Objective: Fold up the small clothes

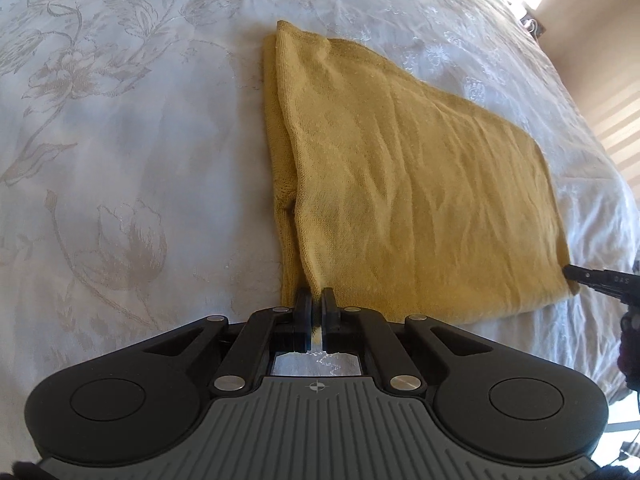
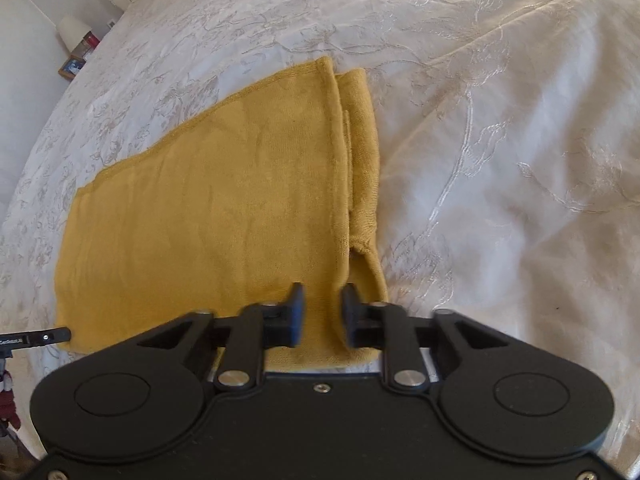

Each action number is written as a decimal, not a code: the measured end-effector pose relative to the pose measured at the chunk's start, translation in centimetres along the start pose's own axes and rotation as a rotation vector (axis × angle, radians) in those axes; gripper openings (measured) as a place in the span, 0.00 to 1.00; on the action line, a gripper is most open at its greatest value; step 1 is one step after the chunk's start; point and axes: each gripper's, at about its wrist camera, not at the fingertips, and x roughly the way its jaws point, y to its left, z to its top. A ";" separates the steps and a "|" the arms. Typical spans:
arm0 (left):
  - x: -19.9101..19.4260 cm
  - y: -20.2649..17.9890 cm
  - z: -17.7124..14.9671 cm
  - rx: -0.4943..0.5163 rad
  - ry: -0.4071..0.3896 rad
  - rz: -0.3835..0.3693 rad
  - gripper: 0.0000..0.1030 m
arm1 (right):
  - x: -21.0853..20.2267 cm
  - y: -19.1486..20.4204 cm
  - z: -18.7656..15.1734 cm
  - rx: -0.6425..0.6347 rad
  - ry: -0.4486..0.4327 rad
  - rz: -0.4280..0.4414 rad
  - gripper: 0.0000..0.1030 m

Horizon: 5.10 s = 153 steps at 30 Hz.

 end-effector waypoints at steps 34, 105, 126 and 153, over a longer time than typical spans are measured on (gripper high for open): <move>4.8 -8.0 2.8 0.098 -0.046 0.222 0.94 | 3.6 10.3 3.5 -0.393 -0.153 -0.185 0.99; 6.6 -7.8 2.6 0.143 0.018 0.300 1.00 | 8.0 -3.0 7.5 0.141 -0.035 0.294 1.00; 13.2 -17.6 9.8 0.287 0.018 0.352 0.97 | 7.2 -6.2 6.5 0.101 0.004 0.473 1.00; 4.8 -14.3 4.3 0.117 -0.064 0.269 0.98 | 5.0 -4.9 4.7 0.125 0.107 0.326 0.24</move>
